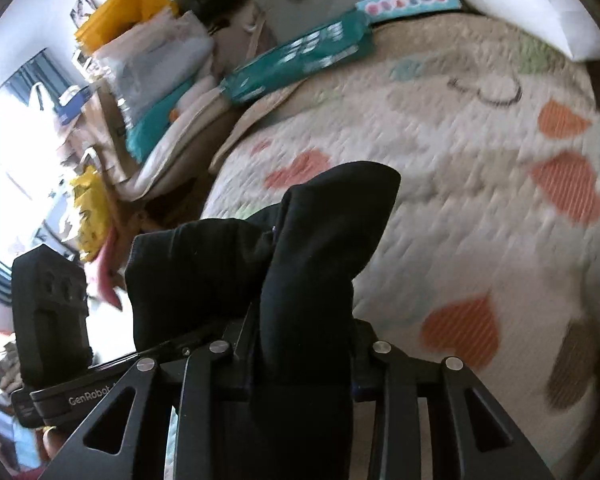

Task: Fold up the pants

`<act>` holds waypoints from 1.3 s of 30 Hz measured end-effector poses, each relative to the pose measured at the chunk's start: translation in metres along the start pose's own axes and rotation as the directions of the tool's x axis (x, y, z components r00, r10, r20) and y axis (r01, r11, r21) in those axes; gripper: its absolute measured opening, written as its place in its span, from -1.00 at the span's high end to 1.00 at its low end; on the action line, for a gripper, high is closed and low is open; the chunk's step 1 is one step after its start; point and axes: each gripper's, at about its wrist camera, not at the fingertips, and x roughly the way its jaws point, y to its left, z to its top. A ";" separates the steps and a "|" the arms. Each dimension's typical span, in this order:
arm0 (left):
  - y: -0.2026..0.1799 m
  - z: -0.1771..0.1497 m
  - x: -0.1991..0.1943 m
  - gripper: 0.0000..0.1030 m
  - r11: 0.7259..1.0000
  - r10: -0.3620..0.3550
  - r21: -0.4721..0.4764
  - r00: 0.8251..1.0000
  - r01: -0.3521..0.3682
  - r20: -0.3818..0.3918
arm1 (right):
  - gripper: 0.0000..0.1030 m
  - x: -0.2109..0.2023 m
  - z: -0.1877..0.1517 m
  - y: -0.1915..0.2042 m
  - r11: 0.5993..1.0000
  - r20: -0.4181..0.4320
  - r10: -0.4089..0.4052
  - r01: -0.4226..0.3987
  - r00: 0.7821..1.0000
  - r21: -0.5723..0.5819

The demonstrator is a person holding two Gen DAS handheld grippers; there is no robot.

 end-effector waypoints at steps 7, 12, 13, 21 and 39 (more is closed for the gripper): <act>0.012 0.010 0.051 -0.07 0.998 0.046 -0.048 0.998 -0.048 -0.042 | 0.19 0.038 0.027 -0.040 0.995 -0.067 -0.096 0.096 0.993 -0.011; 0.020 0.020 0.025 -0.11 0.999 -0.007 -0.054 1.000 0.006 -0.026 | -0.24 0.038 0.022 -0.065 0.992 -0.050 -0.110 0.112 0.993 0.052; 0.021 0.024 0.019 -0.12 0.998 0.002 -0.056 1.000 -0.003 -0.012 | -0.25 0.033 0.021 -0.066 0.992 -0.043 -0.107 0.109 0.993 0.058; 0.016 0.061 0.046 -0.21 0.970 0.239 -0.037 0.970 -0.240 -0.036 | -0.34 0.000 0.018 -0.064 0.990 0.007 -0.128 0.128 0.992 0.061; 0.030 -0.020 -0.075 -0.35 0.972 0.213 -0.111 0.976 -0.207 0.048 | -0.41 -0.063 -0.026 -0.056 0.976 0.085 -0.174 0.161 0.981 0.144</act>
